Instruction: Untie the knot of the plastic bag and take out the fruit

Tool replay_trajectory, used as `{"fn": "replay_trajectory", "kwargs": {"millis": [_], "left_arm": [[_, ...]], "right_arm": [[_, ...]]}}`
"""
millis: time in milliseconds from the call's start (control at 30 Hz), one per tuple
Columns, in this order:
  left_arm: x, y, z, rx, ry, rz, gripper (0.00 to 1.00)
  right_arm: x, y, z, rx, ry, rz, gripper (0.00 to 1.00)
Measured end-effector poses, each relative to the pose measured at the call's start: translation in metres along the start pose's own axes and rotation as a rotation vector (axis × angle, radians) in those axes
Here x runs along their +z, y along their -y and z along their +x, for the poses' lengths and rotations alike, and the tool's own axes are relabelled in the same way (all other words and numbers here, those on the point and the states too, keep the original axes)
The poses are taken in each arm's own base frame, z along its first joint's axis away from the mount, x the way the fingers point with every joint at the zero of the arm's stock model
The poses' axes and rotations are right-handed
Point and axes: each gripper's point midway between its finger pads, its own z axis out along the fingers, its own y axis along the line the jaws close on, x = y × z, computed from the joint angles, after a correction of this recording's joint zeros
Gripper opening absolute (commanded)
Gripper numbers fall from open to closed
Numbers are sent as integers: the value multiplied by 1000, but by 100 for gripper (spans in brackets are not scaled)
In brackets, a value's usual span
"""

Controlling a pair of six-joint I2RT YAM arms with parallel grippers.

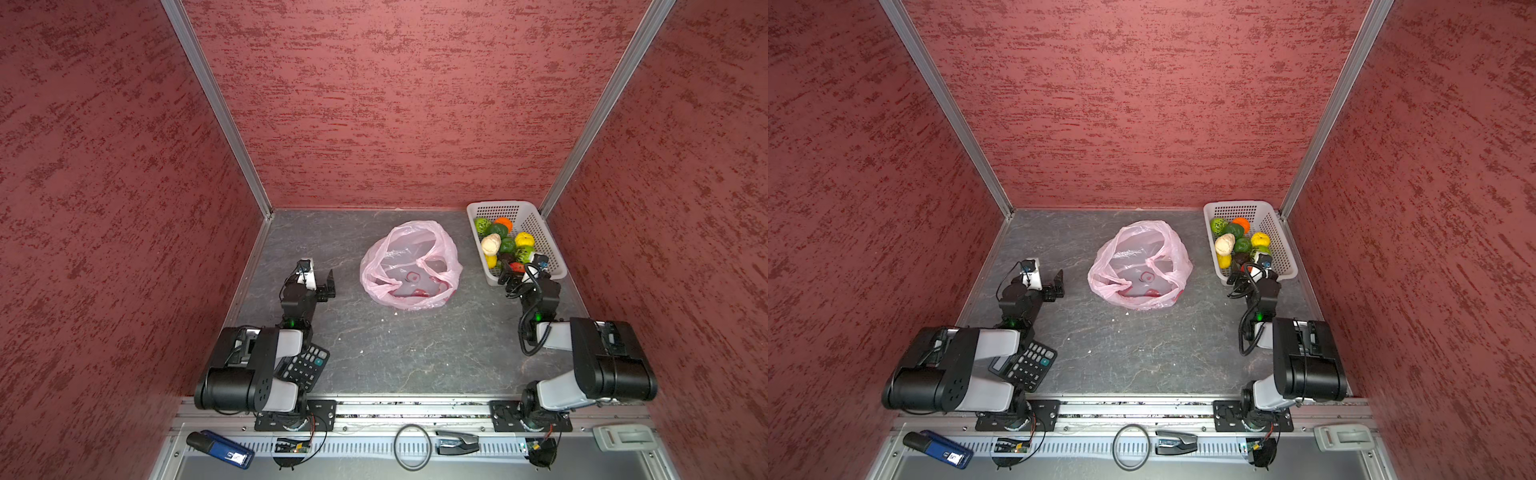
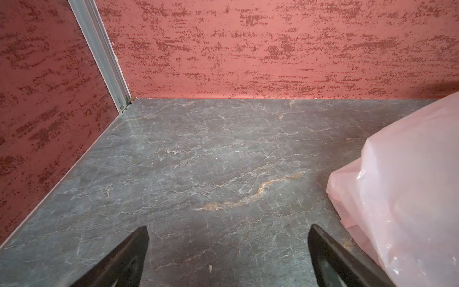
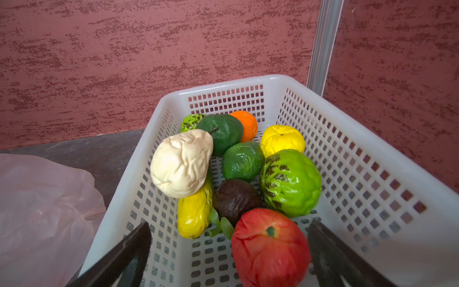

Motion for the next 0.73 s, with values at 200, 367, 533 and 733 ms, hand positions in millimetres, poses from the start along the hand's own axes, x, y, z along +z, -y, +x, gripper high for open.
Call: {"fn": "replay_trajectory", "kwargs": {"millis": [200, 367, 533, 733], "left_arm": [[5, 0, 10, 1, -14, -1, 100], [8, 0, 2, 0, 6, -1, 100], [9, 0, -2, -1, 15, -2, 100], [9, 0, -1, -1, 13, -2, 100]], "right_arm": [[-5, -4, 3, -15, 30, -18, 99], [-9, -5, 3, -16, 48, -24, 99], [-9, -5, 3, -16, 50, -24, 99], [-9, -5, 3, -17, 50, -25, 99]]}}
